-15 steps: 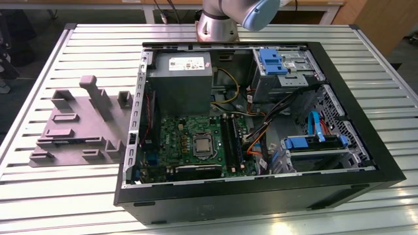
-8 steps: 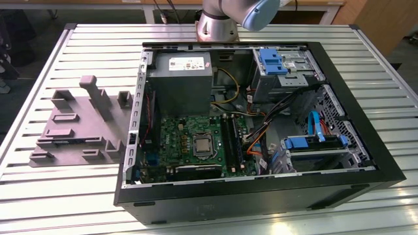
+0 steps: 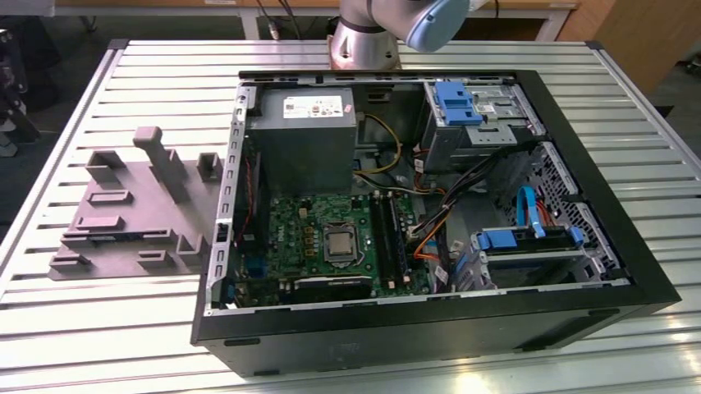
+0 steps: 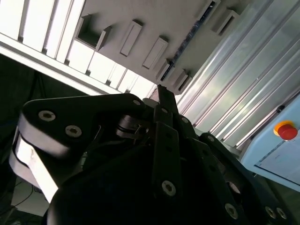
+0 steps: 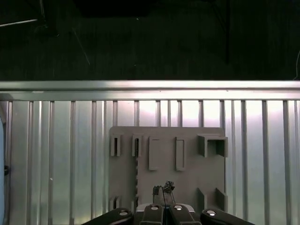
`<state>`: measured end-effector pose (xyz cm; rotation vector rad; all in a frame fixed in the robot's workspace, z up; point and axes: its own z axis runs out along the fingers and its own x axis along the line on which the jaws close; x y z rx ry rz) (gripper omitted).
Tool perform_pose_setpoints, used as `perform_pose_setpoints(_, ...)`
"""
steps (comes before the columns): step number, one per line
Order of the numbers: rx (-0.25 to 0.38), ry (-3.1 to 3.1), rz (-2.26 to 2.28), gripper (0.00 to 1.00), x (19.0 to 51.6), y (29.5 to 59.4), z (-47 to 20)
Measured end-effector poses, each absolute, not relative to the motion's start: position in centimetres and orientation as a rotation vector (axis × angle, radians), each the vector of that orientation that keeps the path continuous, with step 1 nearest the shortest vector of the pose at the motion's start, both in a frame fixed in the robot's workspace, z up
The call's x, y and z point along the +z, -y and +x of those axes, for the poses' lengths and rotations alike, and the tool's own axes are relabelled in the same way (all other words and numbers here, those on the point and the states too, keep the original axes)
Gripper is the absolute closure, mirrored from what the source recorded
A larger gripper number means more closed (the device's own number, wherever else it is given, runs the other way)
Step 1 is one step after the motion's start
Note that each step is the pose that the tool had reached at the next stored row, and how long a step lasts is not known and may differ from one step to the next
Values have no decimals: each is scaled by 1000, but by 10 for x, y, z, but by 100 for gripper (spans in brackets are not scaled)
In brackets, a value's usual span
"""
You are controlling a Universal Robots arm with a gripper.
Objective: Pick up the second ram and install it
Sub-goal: 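Pick up the second ram and move it above second insertion slot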
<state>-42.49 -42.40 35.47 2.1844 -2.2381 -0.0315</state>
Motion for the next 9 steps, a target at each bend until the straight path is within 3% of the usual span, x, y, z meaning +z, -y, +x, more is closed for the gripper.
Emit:
perform_pose_setpoints(2,-31,2249,2173,89,352,424,-425)
perform_pose_setpoints(5,-32,2256,2166,76,347,426,-425)
perform_pose_setpoints(9,-32,2263,2159,75,340,427,-425)
